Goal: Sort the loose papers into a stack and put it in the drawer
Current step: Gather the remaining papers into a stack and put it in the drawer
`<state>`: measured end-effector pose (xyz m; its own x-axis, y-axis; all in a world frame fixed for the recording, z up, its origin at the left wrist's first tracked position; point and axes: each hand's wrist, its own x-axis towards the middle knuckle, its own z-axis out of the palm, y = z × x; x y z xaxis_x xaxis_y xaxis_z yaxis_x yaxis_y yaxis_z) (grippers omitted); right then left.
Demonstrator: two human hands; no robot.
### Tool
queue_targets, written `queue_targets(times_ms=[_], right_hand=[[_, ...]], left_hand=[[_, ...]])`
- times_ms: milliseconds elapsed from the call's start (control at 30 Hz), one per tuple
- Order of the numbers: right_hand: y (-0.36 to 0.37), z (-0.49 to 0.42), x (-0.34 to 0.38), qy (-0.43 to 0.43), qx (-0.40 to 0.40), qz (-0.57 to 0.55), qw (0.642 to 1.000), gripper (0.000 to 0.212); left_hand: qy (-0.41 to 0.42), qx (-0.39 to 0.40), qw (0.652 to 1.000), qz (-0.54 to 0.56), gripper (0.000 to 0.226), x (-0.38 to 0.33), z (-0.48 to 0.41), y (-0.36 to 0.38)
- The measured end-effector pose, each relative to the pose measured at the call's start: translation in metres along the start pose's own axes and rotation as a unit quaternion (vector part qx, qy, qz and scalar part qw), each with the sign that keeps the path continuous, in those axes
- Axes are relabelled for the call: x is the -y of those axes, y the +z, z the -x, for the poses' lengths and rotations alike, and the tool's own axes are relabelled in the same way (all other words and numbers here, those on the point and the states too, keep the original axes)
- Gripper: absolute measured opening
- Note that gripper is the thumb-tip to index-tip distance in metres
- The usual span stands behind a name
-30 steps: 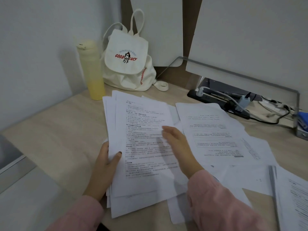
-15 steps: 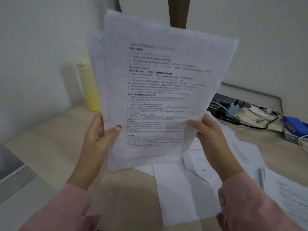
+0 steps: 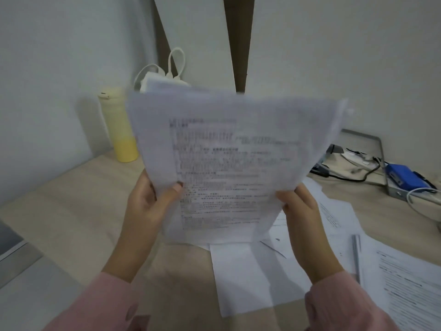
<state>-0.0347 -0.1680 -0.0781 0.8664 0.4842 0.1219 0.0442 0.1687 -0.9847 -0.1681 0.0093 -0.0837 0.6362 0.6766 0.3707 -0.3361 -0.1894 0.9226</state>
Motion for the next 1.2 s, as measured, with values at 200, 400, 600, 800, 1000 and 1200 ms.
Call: queue_targets(times_ms=[200, 400, 600, 800, 1000, 1200], right_hand=[[-0.005, 0.013, -0.011, 0.052, 0.007, 0.025, 0.998, 0.034], [-0.012, 0.021, -0.018, 0.106, 0.015, 0.039, 0.993, 0.031], [-0.038, 0.035, -0.009, 0.104, 0.004, 0.089, 0.991, 0.026], [-0.102, 0.058, 0.002, 0.113, -0.12, 0.165, 0.972, 0.021], [-0.188, 0.105, 0.003, 0.154, -0.239, 0.214, 0.934, 0.029], [-0.252, 0.147, -0.006, 0.201, -0.322, 0.282, 0.881, 0.039]], left_hand=[[-0.028, 0.02, 0.999, -0.018, 0.034, 0.012, 0.017, 0.005], [-0.06, 0.017, 0.997, -0.038, 0.03, 0.021, 0.027, 0.009], [-0.067, 0.023, 0.995, -0.076, 0.025, 0.016, 0.034, 0.029], [-0.127, 0.092, 0.985, -0.068, 0.029, 0.01, 0.057, 0.094], [-0.19, 0.254, 0.948, -0.039, 0.041, 0.02, 0.096, 0.171], [-0.203, 0.378, 0.902, -0.034, 0.053, 0.036, 0.141, 0.232]])
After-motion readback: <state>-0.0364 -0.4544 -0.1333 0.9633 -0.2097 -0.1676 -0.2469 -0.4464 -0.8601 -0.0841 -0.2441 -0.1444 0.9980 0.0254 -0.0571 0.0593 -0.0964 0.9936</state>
